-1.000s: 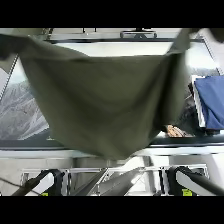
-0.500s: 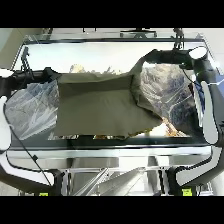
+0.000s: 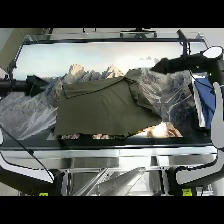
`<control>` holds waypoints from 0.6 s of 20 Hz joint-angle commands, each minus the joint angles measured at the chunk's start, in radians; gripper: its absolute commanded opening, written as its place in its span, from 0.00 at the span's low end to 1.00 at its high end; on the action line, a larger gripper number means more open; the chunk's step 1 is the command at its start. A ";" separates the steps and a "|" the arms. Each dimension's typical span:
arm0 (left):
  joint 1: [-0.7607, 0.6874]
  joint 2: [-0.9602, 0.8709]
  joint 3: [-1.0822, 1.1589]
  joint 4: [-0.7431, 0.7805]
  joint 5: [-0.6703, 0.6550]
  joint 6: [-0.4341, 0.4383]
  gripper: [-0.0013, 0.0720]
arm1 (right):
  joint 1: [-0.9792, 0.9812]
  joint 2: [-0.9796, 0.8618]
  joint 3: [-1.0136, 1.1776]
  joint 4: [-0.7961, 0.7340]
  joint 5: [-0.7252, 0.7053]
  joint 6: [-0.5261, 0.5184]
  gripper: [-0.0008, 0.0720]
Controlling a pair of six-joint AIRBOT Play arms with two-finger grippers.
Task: Fold the shirts.
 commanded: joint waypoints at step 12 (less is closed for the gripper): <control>0.010 0.259 -0.699 0.269 0.200 0.066 0.79 | -0.268 0.595 -0.914 -0.112 -0.001 -0.064 0.04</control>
